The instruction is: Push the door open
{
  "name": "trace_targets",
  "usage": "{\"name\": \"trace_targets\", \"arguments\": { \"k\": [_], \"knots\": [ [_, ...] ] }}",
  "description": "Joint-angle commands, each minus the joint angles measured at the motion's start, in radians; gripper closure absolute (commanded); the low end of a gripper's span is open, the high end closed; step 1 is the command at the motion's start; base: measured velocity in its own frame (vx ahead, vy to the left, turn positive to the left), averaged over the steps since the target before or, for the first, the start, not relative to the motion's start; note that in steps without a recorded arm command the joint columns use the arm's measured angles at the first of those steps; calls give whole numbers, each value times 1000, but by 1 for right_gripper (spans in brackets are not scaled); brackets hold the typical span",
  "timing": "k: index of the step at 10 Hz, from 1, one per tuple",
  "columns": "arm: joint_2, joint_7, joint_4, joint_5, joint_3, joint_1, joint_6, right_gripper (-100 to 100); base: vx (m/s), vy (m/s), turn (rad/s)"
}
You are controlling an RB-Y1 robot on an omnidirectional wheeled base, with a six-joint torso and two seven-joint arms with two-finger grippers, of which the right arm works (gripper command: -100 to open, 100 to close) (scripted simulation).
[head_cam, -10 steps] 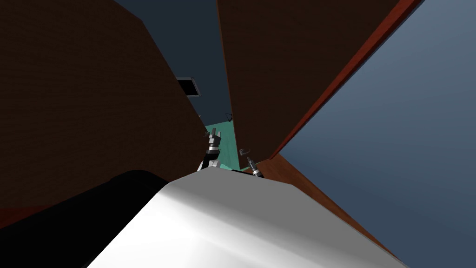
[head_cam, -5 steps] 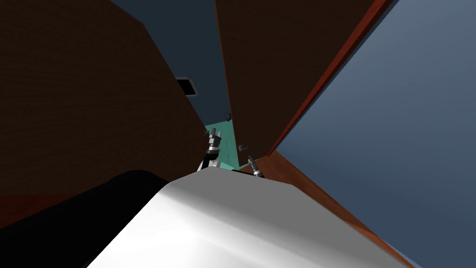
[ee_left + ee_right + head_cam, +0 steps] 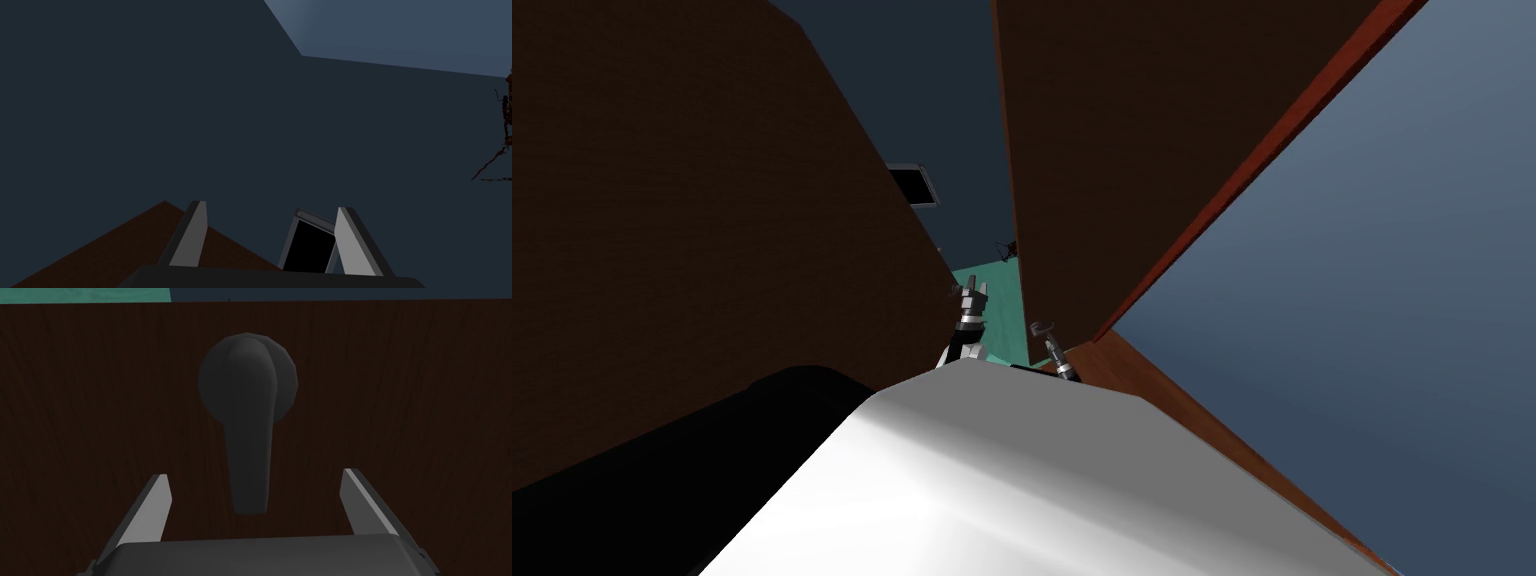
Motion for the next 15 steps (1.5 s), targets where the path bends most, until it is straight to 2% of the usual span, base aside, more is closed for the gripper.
{"name": "trace_targets", "arguments": {
  "k": [1, 2, 3, 4, 9, 15],
  "knots": [
    [9, 4, 10, -4, -5, -12, 4, -100, 182, 80, 35],
    [15, 6, 15, -5, -7, -17, 6, -100, 167, 90, 27],
    [10, 4, 11, -4, -5, -13, 4, -100, 67, 43, 2],
    [10, 4, 11, -4, -5, -13, 4, 100, -9, -6, -3],
    [10, 4, 11, -4, -5, -13, 4, 100, -13, -9, 2],
    [8, 29, 35, -35, -62, -37, 11, 100, 124, 117, -40]
  ]
}}
